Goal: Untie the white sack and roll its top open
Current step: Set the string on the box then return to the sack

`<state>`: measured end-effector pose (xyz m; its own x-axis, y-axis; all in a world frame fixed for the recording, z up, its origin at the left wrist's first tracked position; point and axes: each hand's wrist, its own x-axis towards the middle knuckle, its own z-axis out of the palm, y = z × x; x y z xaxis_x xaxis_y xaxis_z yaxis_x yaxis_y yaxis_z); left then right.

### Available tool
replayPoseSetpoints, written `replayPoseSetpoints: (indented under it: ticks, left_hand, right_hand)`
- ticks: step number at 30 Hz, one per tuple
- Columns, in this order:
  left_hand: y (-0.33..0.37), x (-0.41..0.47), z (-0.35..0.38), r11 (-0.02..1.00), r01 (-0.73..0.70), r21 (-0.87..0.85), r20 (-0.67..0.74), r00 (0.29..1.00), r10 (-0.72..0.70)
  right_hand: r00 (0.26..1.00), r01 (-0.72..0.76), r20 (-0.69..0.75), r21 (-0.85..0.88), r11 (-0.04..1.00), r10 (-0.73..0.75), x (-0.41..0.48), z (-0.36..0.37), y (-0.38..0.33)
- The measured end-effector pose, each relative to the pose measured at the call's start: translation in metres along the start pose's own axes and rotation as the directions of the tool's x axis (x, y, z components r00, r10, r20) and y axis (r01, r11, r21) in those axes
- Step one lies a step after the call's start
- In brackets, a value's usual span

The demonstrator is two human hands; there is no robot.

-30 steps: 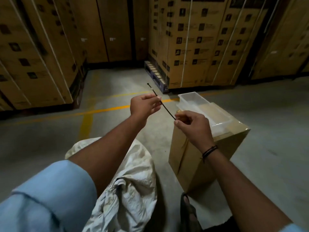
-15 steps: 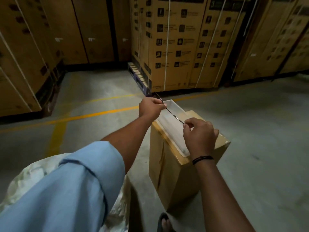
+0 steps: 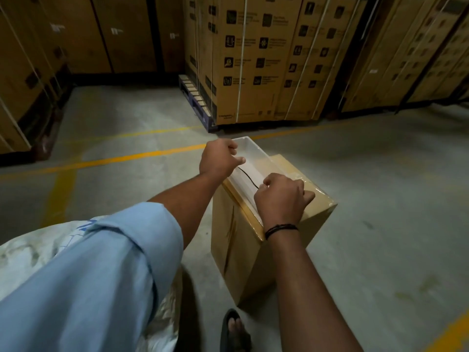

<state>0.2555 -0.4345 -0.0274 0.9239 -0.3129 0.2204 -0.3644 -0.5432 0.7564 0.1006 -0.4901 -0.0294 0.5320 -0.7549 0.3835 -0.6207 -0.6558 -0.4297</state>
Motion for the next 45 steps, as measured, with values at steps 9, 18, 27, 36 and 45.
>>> replayPoseSetpoints:
  ticks: [9, 18, 27, 36, 45]
  left_hand:
    - [-0.02, -0.03, -0.038, 0.998, -0.046, 0.046, -0.083, 0.995, 0.05]
    - [-0.095, -0.103, -0.15, 0.976, 0.006, 0.219, -0.142, 0.99, 0.026]
    - [-0.215, -0.25, -0.263, 0.924, 0.286, 0.252, -0.197, 0.95, -0.241]
    - [-0.274, -0.389, -0.318, 0.866, 0.415, 0.278, -0.14, 0.91, -0.391]
    - [-0.289, -0.42, -0.322, 0.835, 0.53, 0.148, -0.055, 0.847, -0.528]
  right_hand:
    - [0.998, 0.035, -0.057, 0.015, 0.999, -0.034, -0.011, -0.007, -0.011]
    - [0.838, 0.494, 0.084, 0.306, 0.814, -0.54, -0.085, -0.007, -0.079]
    - [0.346, 0.862, 0.214, 0.311, 0.4, -0.913, -0.219, 0.021, -0.133]
    - [-0.114, 0.917, 0.349, 0.398, 0.037, -0.93, -0.343, 0.037, -0.17]
    - [-0.356, 0.934, 0.642, 0.276, -0.228, -0.679, -0.413, 0.044, -0.169]
